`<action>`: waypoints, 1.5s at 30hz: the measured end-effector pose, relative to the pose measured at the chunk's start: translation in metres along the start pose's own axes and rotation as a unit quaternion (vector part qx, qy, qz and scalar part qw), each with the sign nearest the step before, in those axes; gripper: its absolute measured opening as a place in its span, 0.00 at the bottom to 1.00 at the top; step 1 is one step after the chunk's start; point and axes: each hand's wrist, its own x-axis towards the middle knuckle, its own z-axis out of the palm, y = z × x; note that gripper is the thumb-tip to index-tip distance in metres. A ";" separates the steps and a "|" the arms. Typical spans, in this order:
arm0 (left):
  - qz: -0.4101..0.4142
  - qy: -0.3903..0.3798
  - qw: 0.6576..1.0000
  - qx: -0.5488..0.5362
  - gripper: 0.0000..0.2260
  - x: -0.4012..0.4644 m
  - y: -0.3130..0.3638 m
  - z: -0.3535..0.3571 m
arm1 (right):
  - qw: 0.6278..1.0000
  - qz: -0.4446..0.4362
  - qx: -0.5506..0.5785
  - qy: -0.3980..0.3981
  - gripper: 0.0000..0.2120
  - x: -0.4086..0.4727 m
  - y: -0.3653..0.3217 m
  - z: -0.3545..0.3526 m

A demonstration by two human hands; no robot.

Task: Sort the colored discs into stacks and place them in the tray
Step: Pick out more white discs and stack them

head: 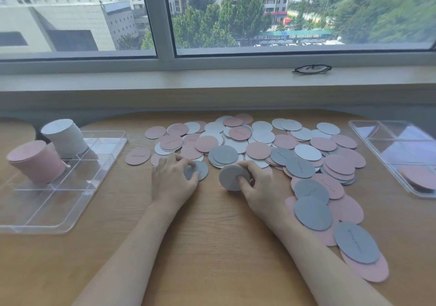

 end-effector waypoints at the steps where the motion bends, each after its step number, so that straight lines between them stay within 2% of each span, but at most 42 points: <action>1: -0.005 -0.003 1.000 -0.014 0.07 -0.001 -0.001 -0.001 | 1.000 0.002 -0.003 -0.001 0.12 0.000 0.000 0.000; 4: -0.023 0.011 0.998 -0.059 0.08 -0.001 0.001 -0.003 | 1.000 0.006 0.002 -0.007 0.12 0.000 0.000 0.000; 6: -0.034 0.030 0.998 -0.050 0.07 0.004 0.003 0.000 | 1.000 0.005 0.007 -0.011 0.12 0.001 0.000 0.001; 10: -0.080 -0.014 0.994 0.070 0.27 0.024 0.006 0.003 | 1.000 0.007 0.013 -0.010 0.12 0.000 -0.001 0.000; 13: -0.103 -0.056 0.987 0.109 0.32 0.035 0.007 0.006 | 1.000 0.009 0.010 -0.012 0.12 0.000 0.000 0.000; 15: -0.110 -0.049 0.988 0.092 0.33 0.036 0.005 0.008 | 1.000 0.011 0.013 -0.017 0.13 0.000 0.001 0.000; 20: -0.133 -0.030 0.990 -0.033 0.31 0.032 0.004 0.004 | 1.000 0.013 0.014 -0.017 0.12 0.000 0.001 0.001; 24: -0.076 -0.009 0.986 -0.148 0.23 0.020 0.005 -0.004 | 1.000 0.007 0.016 -0.013 0.12 0.000 0.001 0.000; 27: -0.030 -0.053 0.953 -0.297 0.19 0.005 0.010 -0.012 | 1.000 0.003 0.026 -0.009 0.12 0.000 0.000 0.001; 30: 0.051 -0.077 0.935 -0.343 0.18 -0.009 0.019 -0.020 | 0.999 -0.007 0.043 0.001 0.12 0.001 0.002 0.002; 32: 0.091 -0.104 0.914 -0.380 0.13 -0.016 0.024 -0.023 | 0.999 -0.007 0.045 -0.002 0.12 0.001 0.005 0.003; 34: 0.106 -0.138 0.882 -0.437 0.08 -0.020 0.029 -0.026 | 0.999 -0.005 0.046 -0.015 0.11 0.001 0.006 0.004; 36: 0.111 -0.138 0.873 -0.455 0.07 -0.021 0.030 -0.028 | 0.999 -0.007 0.049 -0.018 0.11 0.002 0.007 0.004; 39: 0.082 -0.063 0.913 -0.394 0.07 -0.011 0.020 -0.027 | 0.998 -0.005 0.056 -0.023 0.11 0.002 0.009 0.006; 42: -0.031 0.050 0.974 -0.220 0.12 0.014 -0.004 -0.017 | 0.998 0.005 0.063 -0.027 0.11 0.003 0.010 0.007; 45: -0.098 0.048 0.991 -0.073 0.24 0.044 -0.028 -0.012 | 0.997 0.007 0.065 -0.031 0.11 0.004 0.010 0.007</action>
